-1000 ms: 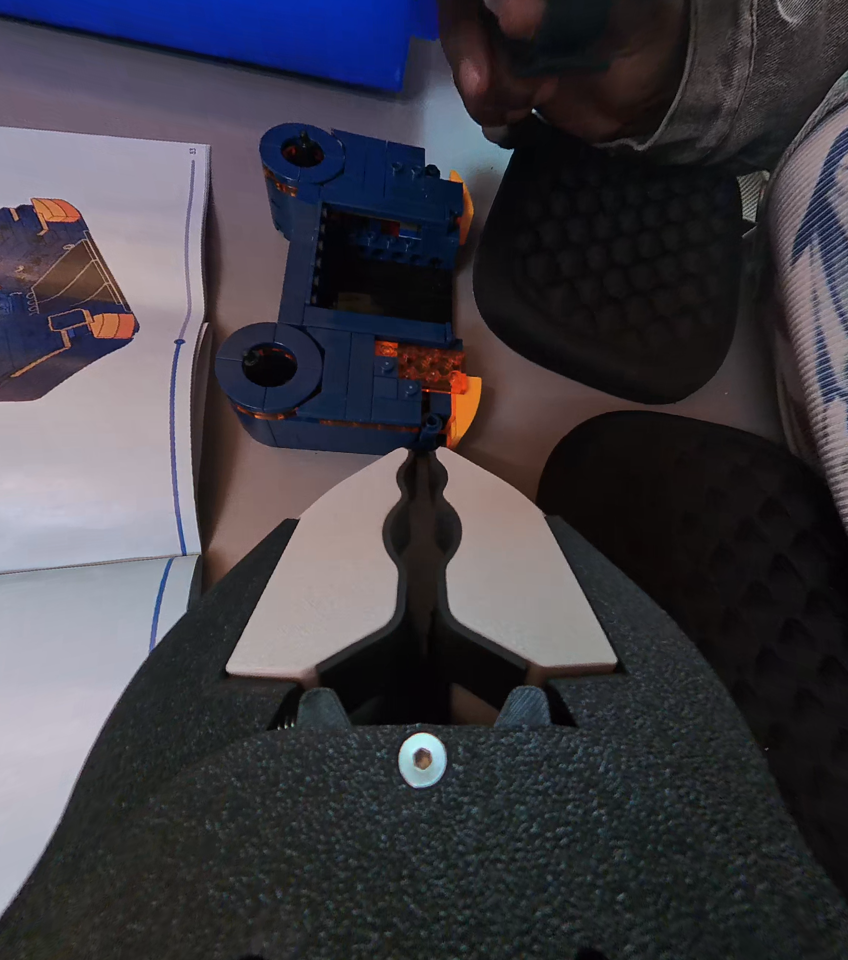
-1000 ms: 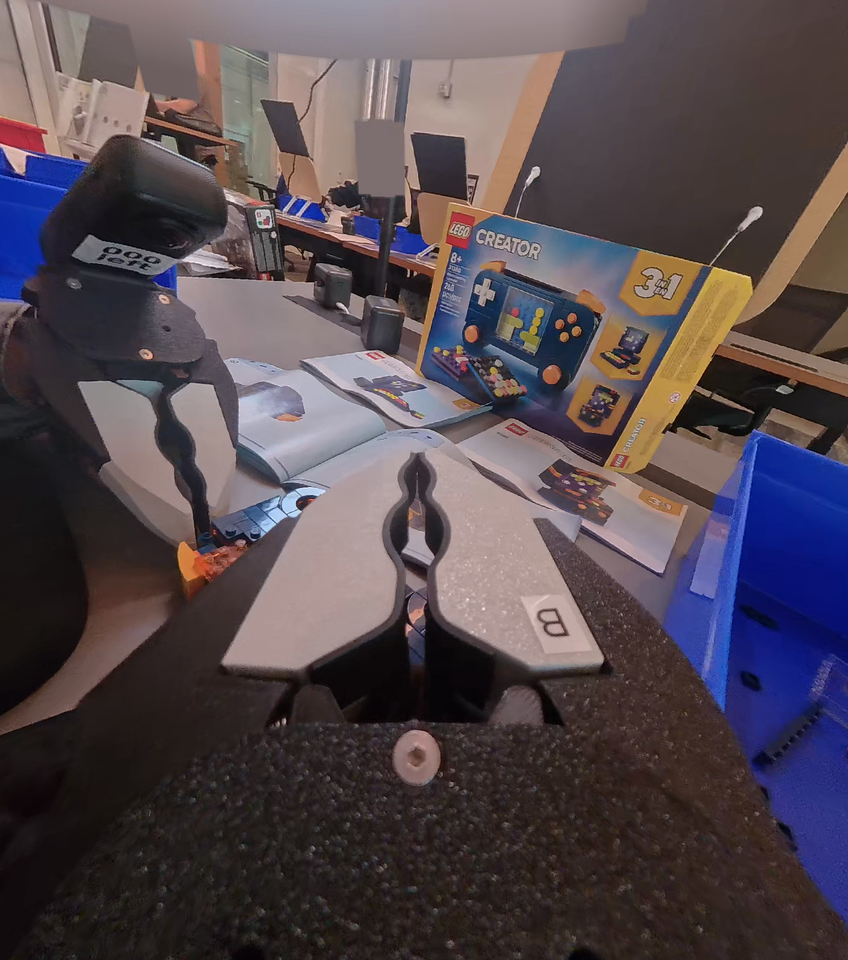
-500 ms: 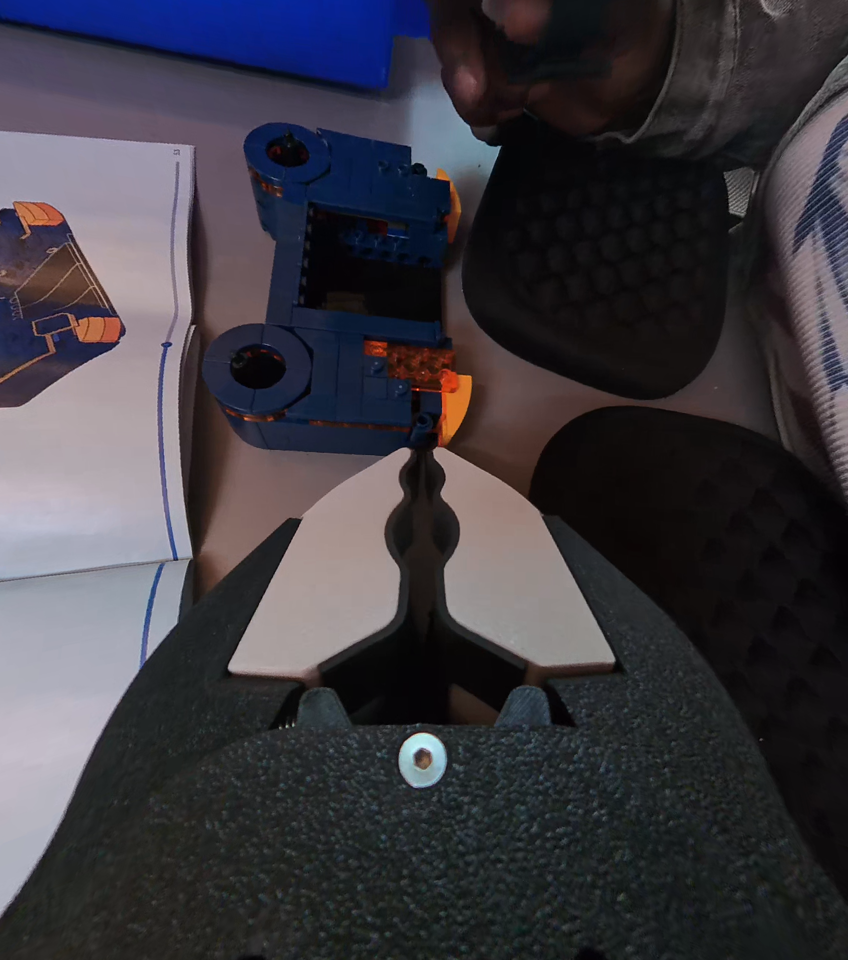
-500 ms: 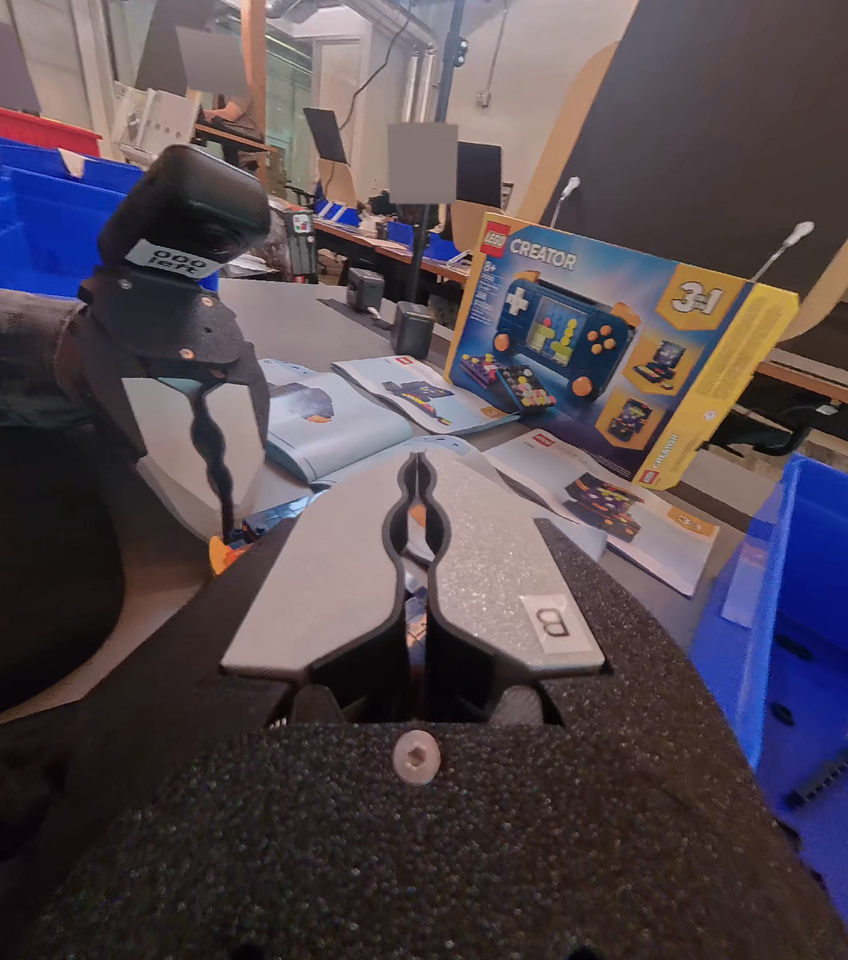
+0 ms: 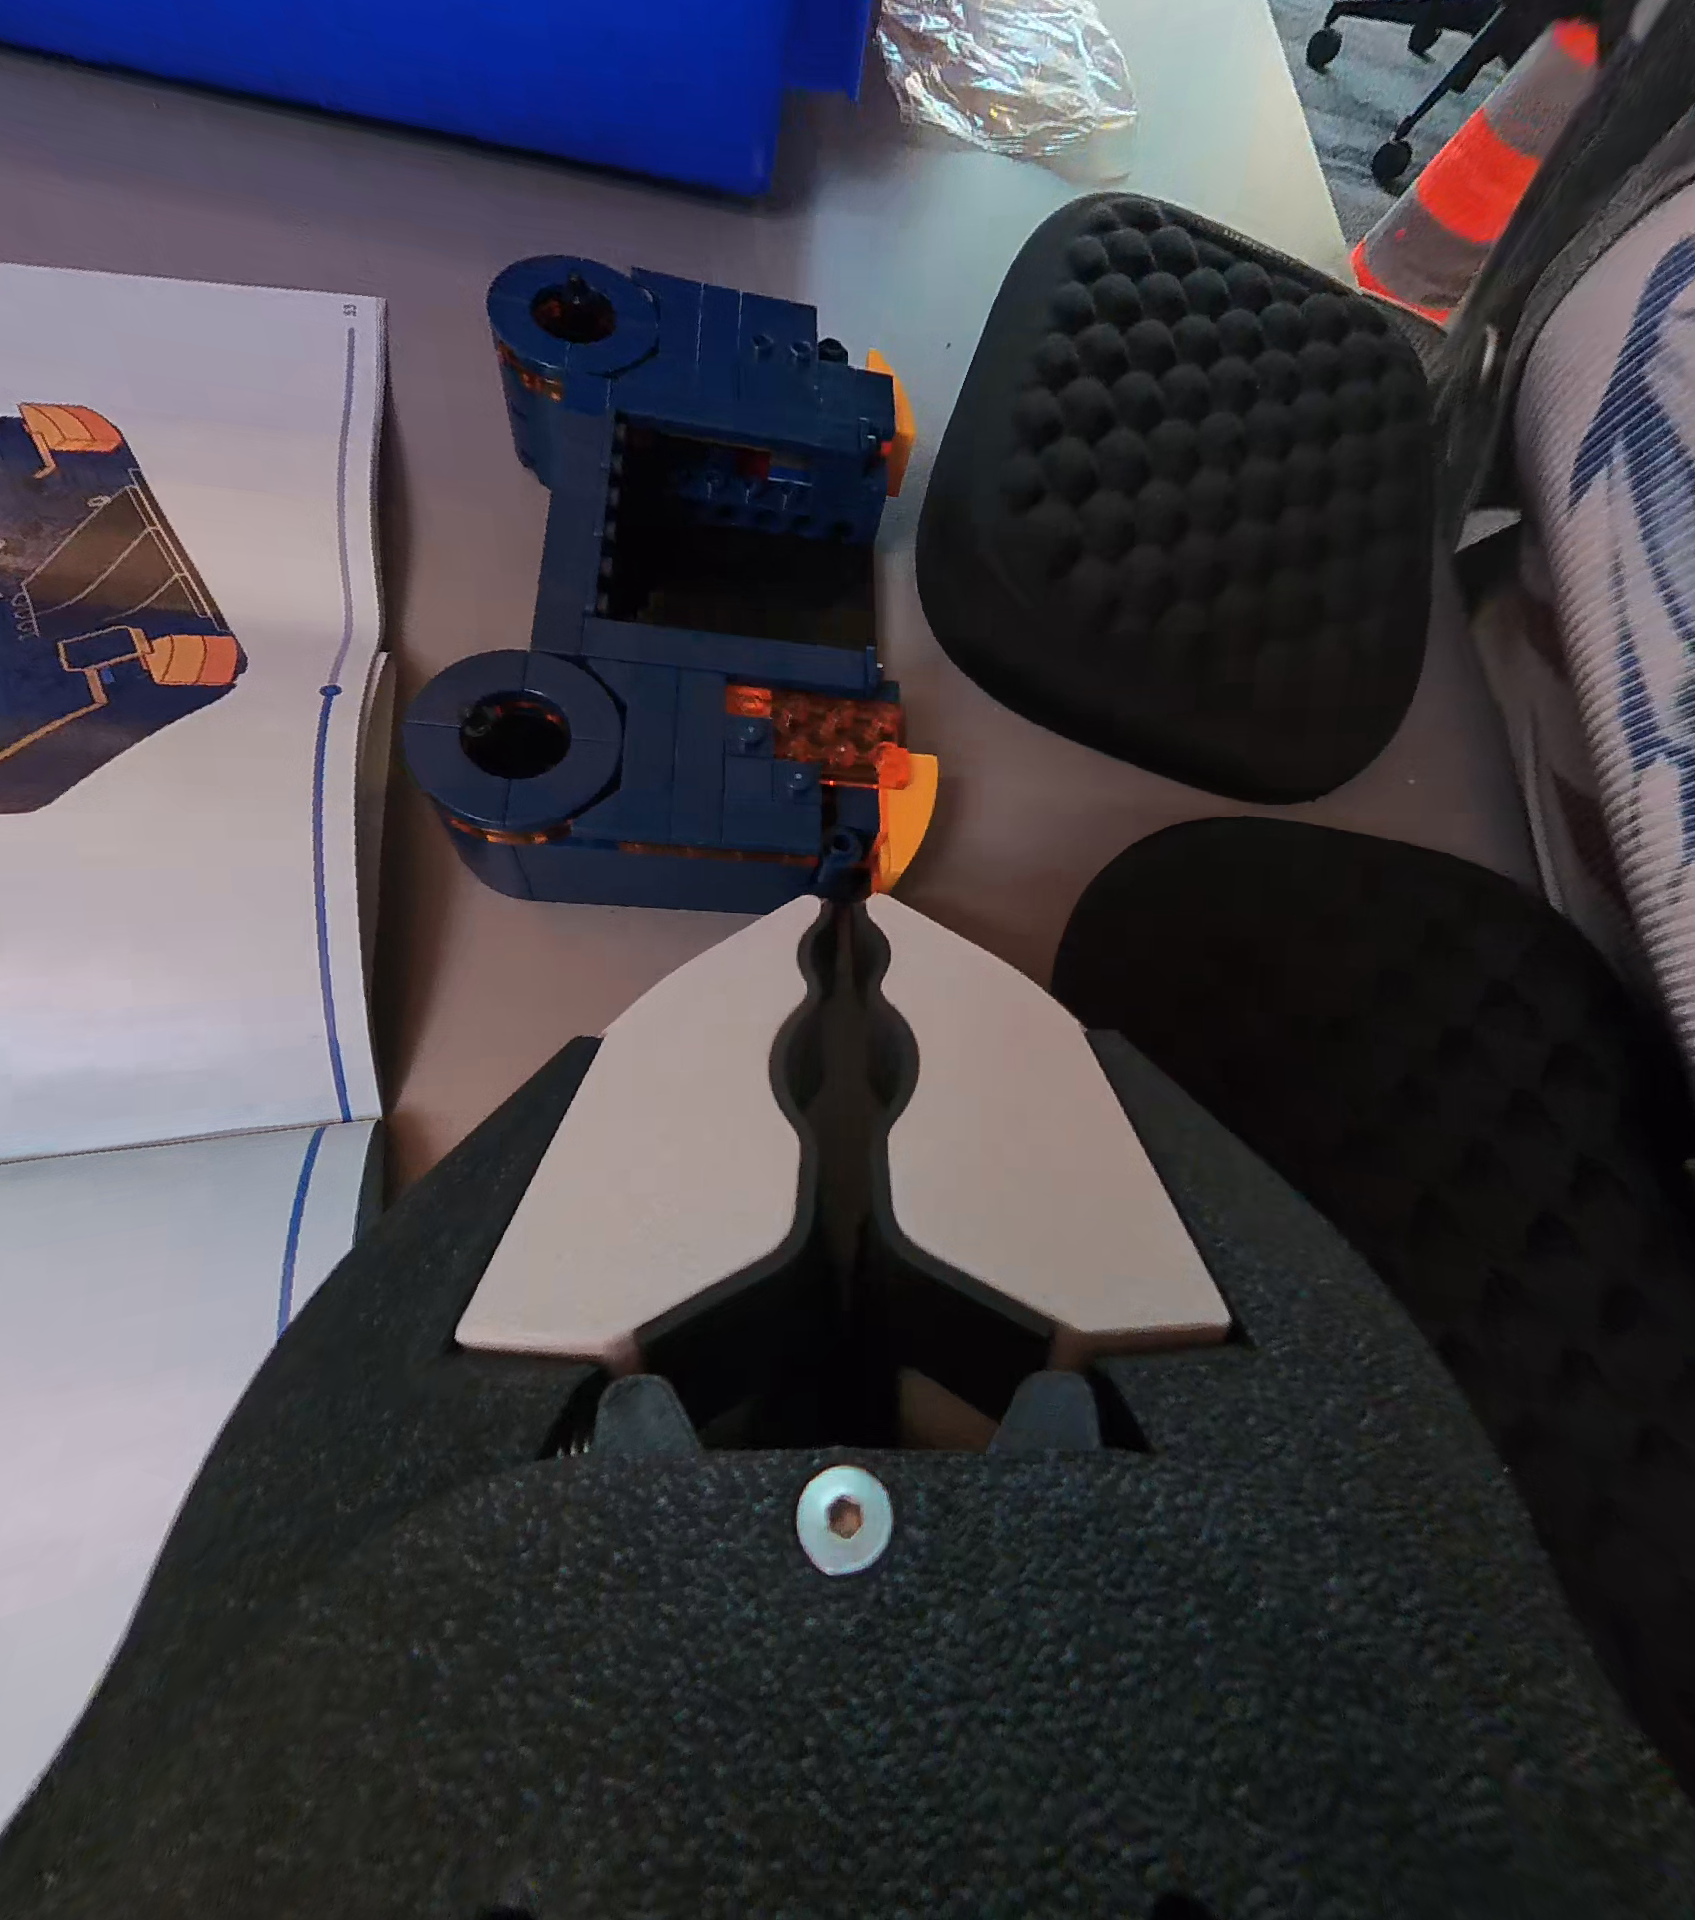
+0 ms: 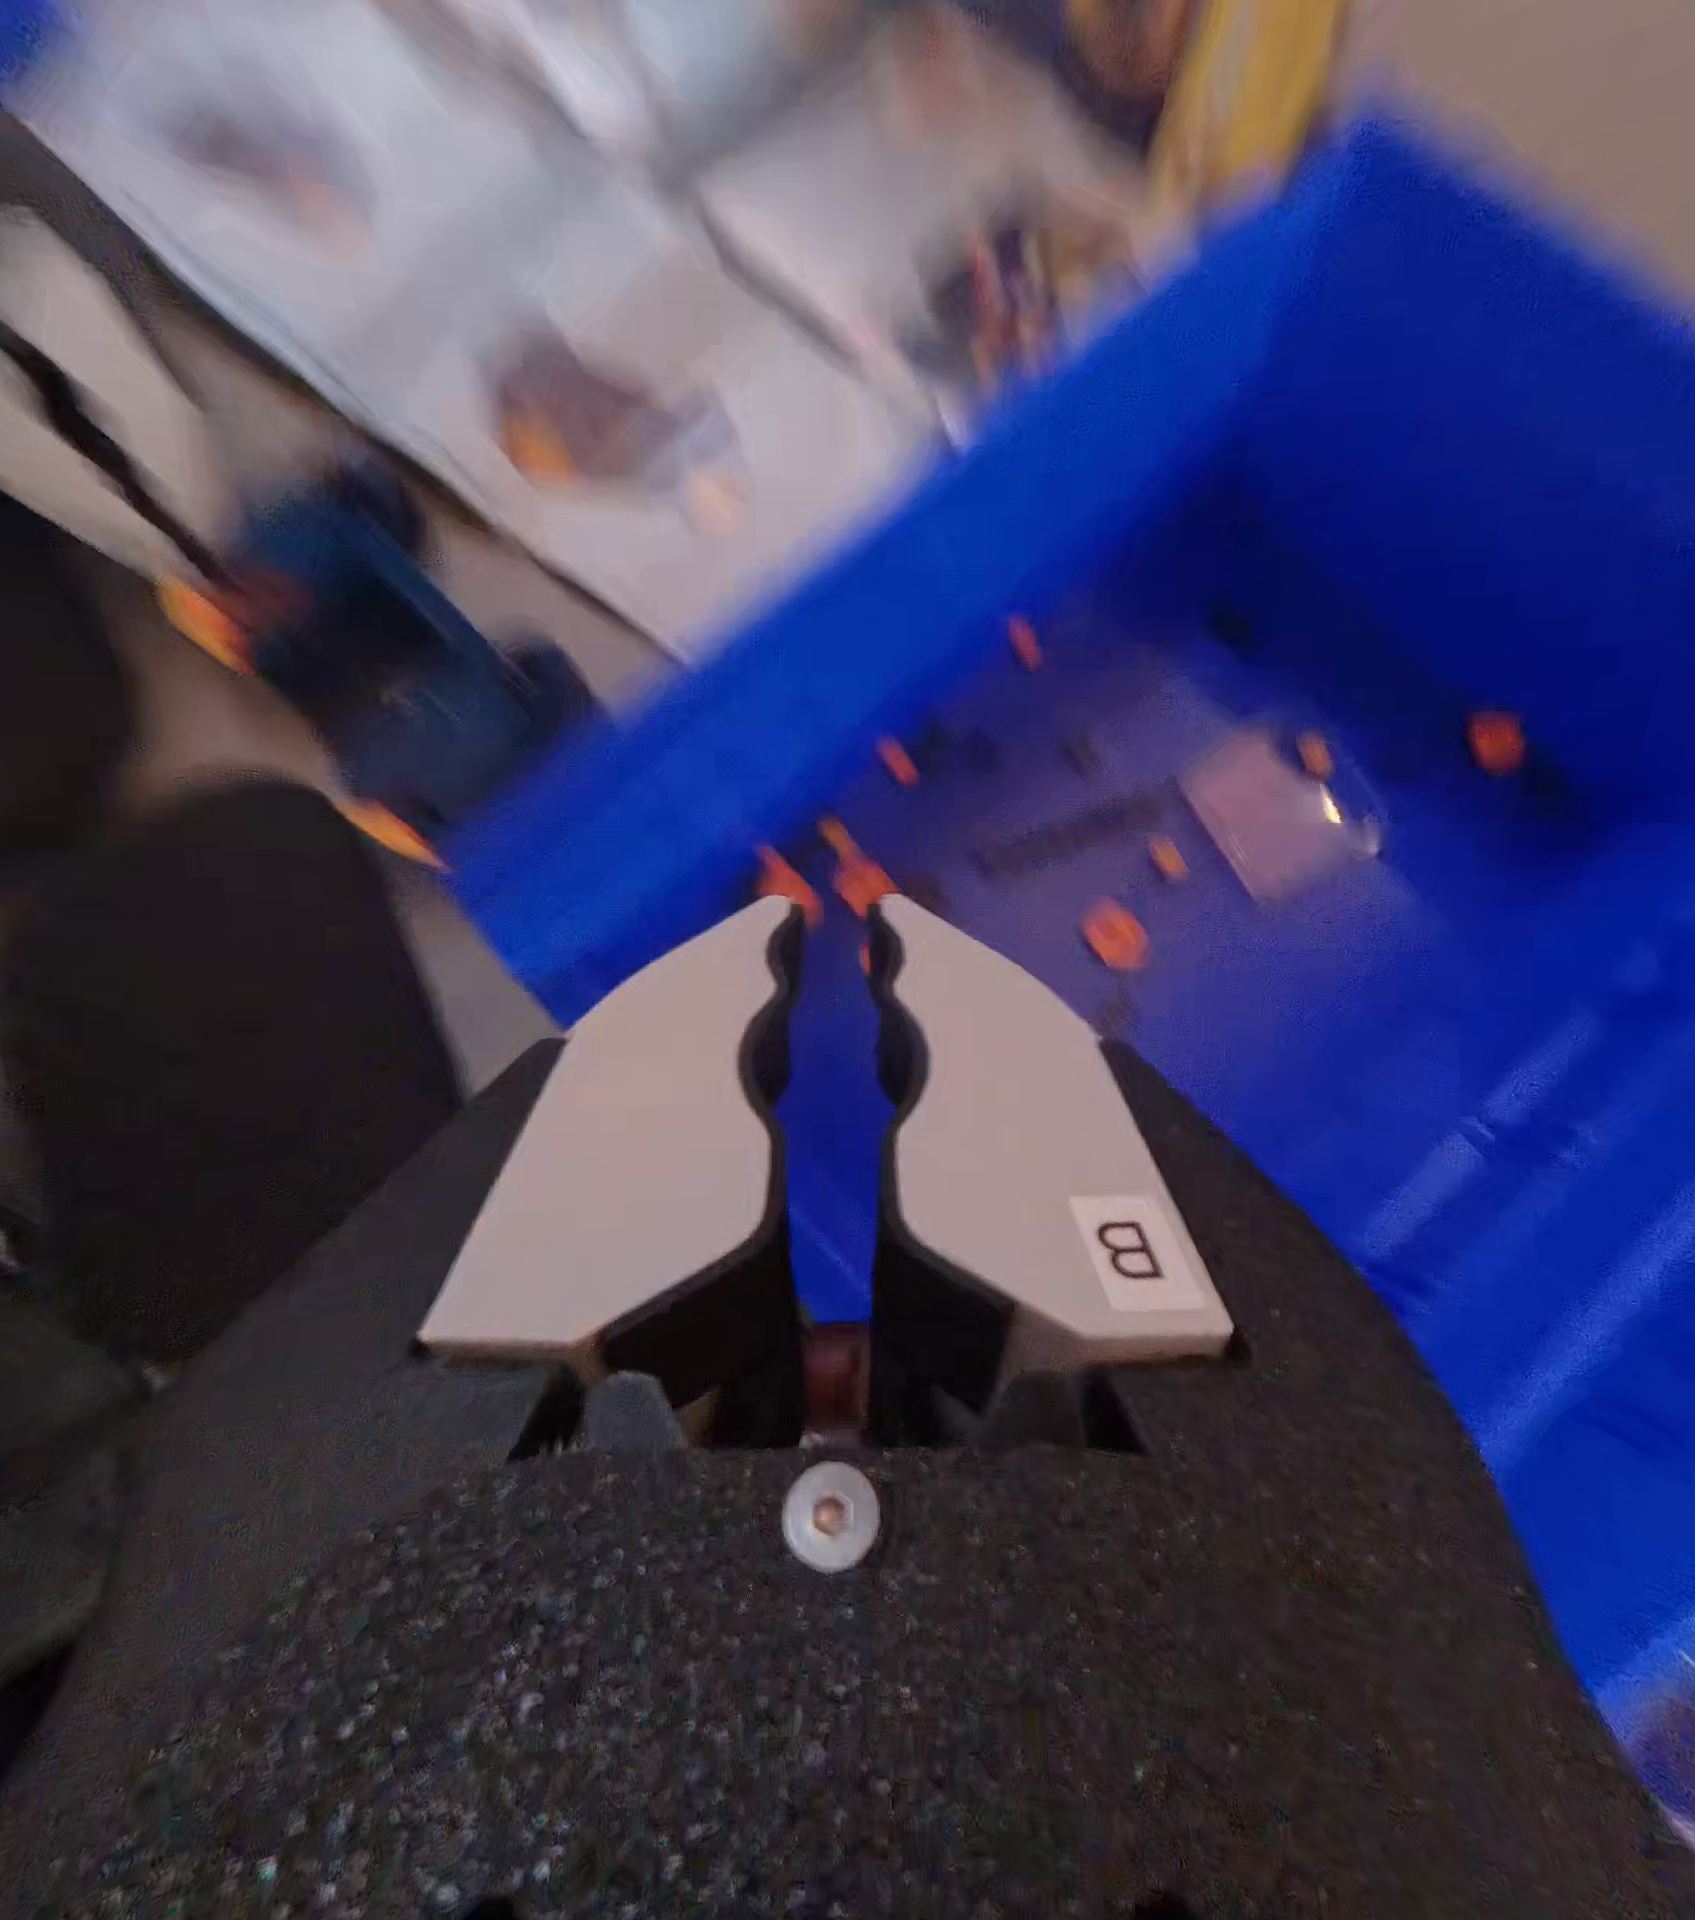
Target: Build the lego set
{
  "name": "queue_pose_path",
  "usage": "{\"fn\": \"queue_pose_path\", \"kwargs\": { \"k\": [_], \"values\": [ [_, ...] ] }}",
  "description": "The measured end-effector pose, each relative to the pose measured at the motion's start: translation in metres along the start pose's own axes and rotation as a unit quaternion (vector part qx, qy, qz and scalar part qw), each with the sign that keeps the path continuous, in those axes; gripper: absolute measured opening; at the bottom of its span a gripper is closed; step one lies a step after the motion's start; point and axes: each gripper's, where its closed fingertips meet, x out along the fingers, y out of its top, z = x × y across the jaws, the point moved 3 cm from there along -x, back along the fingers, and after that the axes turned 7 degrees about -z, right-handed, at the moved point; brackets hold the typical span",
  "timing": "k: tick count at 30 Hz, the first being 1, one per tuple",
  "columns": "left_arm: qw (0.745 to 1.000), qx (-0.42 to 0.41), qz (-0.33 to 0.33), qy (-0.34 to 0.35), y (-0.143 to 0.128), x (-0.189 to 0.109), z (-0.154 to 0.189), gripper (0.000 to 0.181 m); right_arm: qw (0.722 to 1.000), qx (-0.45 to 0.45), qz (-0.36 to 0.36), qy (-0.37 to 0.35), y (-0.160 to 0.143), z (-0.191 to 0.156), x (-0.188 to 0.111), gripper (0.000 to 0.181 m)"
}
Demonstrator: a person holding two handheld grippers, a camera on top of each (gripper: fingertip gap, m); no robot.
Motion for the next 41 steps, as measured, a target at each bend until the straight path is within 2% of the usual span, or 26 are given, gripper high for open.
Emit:
{"fn": "queue_pose_path", "kwargs": {
  "k": [2,3,5,7,13,17,21,25,30,34,36,38,39,40,41],
  "values": [
    [1.0,-0.001,-0.003,0.0,0.0,0.001,0.0,0.003,0.992,-0.032,-0.12,-0.013,-0.016,0.03,0.024,0.016],
    [1.0,-0.003,-0.003,-0.001,0.0,0.001,-0.001,0.003,0.989,-0.055,-0.138,0.011,-0.014,0.032,0.036,0.017],
    [1.0,-0.011,0.0,-0.004,0.0,0.0,-0.002,0.003,0.984,-0.09,-0.146,0.052,0.001,0.035,0.059,0.019],
    [1.0,-0.014,0.004,-0.007,0.001,-0.001,-0.002,0.003,0.973,-0.149,-0.168,0.06,0.009,0.049,0.079,0.021],
    [1.0,-0.013,0.005,-0.01,0.001,-0.001,-0.002,0.003,0.933,-0.269,-0.219,0.094,0.012,0.071,0.121,0.025],
    [1.0,-0.011,0.005,-0.01,0.001,-0.001,-0.001,0.003,0.919,-0.303,-0.237,0.082,0.011,0.078,0.13,0.024],
    [1.0,-0.009,0.004,-0.01,0.001,-0.001,-0.001,0.003,0.92,-0.303,-0.23,0.092,0.014,0.078,0.135,0.019],
    [1.0,-0.009,0.006,-0.01,0.001,-0.001,-0.001,0.003,0.921,-0.306,-0.225,0.086,0.017,0.081,0.138,0.007],
    [1.0,-0.006,0.009,-0.005,0.001,-0.002,-0.001,0.003,0.924,-0.303,-0.223,0.074,0.017,0.079,0.137,0.007],
    [0.998,-0.003,0.052,0.018,0.007,-0.012,-0.004,0.006,0.959,-0.231,-0.154,0.052,0.033,0.07,0.115,0.007],
    [0.994,0.012,0.091,0.056,0.014,-0.021,-0.009,0.009,0.983,-0.167,-0.062,0.051,0.054,0.055,0.089,0.007],
    [0.98,0.033,0.154,0.124,0.027,-0.037,-0.017,0.02,0.99,-0.088,0.076,0.083,0.082,0.03,0.052,0.007],
    [0.967,0.047,0.193,0.16,0.035,-0.048,-0.02,0.022,0.978,-0.039,0.164,0.121,0.099,0.013,0.029,0.007],
    [0.95,0.063,0.236,0.195,0.044,-0.06,-0.02,0.024,0.95,0.01,0.253,0.184,0.114,-0.007,0.004,0.007],
    [0.929,0.082,0.283,0.224,0.052,-0.073,-0.018,0.025,0.904,0.042,0.331,0.267,0.126,-0.031,-0.022,0.007]
  ]
}}
